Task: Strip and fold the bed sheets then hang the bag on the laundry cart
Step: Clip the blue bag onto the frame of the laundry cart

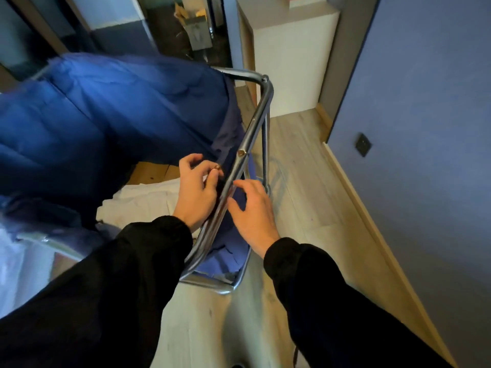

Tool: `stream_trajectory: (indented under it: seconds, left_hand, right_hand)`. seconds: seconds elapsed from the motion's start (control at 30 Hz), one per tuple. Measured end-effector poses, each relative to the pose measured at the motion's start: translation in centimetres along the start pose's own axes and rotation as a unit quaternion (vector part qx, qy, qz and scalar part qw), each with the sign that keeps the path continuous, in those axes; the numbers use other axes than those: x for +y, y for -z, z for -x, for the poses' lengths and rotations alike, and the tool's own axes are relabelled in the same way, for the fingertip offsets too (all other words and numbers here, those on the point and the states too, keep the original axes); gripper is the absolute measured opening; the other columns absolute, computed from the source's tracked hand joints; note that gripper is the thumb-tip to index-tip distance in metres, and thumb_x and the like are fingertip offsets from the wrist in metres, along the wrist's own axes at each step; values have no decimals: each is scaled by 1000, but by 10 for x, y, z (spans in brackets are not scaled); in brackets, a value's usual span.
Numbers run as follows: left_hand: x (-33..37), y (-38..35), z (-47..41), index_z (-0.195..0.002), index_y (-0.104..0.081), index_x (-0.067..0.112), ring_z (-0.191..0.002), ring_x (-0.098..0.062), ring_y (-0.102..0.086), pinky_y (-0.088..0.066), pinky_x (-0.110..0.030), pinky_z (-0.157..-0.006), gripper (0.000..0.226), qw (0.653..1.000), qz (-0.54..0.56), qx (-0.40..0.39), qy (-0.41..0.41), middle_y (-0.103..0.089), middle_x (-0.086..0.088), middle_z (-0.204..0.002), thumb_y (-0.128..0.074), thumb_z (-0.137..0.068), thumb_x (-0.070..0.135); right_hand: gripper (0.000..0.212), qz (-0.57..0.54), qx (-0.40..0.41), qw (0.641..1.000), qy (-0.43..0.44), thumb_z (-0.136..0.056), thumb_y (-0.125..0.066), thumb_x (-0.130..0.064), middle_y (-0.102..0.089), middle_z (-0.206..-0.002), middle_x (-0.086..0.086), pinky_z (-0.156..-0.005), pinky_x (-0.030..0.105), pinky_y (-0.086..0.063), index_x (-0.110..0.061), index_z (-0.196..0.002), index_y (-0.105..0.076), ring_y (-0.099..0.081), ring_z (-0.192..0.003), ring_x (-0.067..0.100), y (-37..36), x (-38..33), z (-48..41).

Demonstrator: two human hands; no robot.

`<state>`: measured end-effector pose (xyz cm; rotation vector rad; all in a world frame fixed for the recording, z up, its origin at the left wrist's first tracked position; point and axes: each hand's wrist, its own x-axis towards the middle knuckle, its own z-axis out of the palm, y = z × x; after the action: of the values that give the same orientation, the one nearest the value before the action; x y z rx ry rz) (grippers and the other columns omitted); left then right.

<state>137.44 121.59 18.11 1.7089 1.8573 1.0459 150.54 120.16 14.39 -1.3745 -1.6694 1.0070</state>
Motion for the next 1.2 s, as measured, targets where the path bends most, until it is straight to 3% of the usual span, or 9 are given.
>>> stream_trajectory:
  seconds: [0.1, 0.2, 0.4, 0.63, 0.83, 0.93, 1.0, 1.1, 1.2]
  left_hand:
    - [-4, 18, -1, -87, -63, 17, -98, -2, -49, -44, -23, -94, 17, 998, 58, 3, 26, -51, -5, -109, -48, -96, 15]
    - [-14, 38, 3, -82, -63, 27, -88, -20, -59, -52, -51, -82, 23, 996, 74, -11, 46, -61, -5, -91, -45, -95, 21]
    - [-28, 77, 13, -85, -65, 22, -89, -22, -62, -53, -50, -84, 26, 992, 96, -6, 82, -63, -2, -88, -44, -97, 13]
    - [-38, 115, -16, -84, -66, 20, -87, -20, -62, -54, -48, -82, 27, 990, 94, 15, 101, -64, -3, -88, -45, -96, 8]
    - [-42, 161, -70, -81, -65, 16, -81, -13, -61, -54, -33, -77, 27, 994, 68, 20, 79, -64, -2, -85, -45, -94, 4]
    - [-43, 185, -98, -81, -66, 15, -79, -4, -57, -47, -14, -75, 26, 996, 36, 15, 81, -62, 1, -86, -47, -95, 4]
    - [-49, 202, -113, -80, -65, 19, -81, -6, -57, -47, -18, -76, 26, 995, 33, 30, 92, -60, 3, -86, -48, -95, 6]
    - [-61, 228, -136, -77, -63, 24, -80, -20, -64, -53, -34, -74, 25, 992, 47, 60, 99, -63, -4, -86, -47, -92, 13]
    - [-66, 258, -150, -82, -66, 12, -73, -4, -59, -49, -16, -68, 24, 989, 36, 99, 104, -59, -6, -90, -47, -95, 5]
  right_hand:
    - [54, 123, -58, 988, 67, -86, -64, -23, -46, -136, 3, -104, 38, -36, -16, -137, -45, -43, -125, 22, -10, -27, -1]
    - [55, 156, -105, 980, 62, -85, -64, -25, -54, -128, 3, -96, 43, -43, -19, -136, -43, -51, -118, 25, -26, -54, 0]
    - [56, 107, -123, 987, -9, -94, -55, -19, -60, -127, 3, -94, 36, -47, -31, -144, -35, -56, -114, 22, -50, -94, 6]
    - [48, 14, -97, 994, -42, -94, -56, -16, -67, -113, 1, -91, 41, -51, -33, -138, -46, -63, -102, 18, -92, -125, -22]
    - [44, -71, -87, 993, -33, -90, -61, -9, -69, -105, -3, -81, 13, -48, -21, -132, -57, -60, -83, -11, -113, -157, -78]
    - [39, -90, -78, 992, -46, -88, -65, -11, -71, -100, -4, -90, 26, -52, -24, -124, -63, -63, -93, 1, -129, -176, -107]
    - [41, -98, -76, 991, -52, -86, -64, -6, -72, -96, -5, -92, 30, -52, -24, -124, -64, -65, -96, 8, -142, -190, -125]
    - [46, -125, -87, 987, -43, -85, -59, 5, -71, -95, -3, -85, 16, -51, -16, -126, -63, -65, -93, 5, -160, -215, -151]
    - [48, -152, -98, 983, -34, -83, -54, 16, -69, -94, 0, -74, 4, -46, -7, -125, -61, -59, -74, -15, -182, -242, -168]
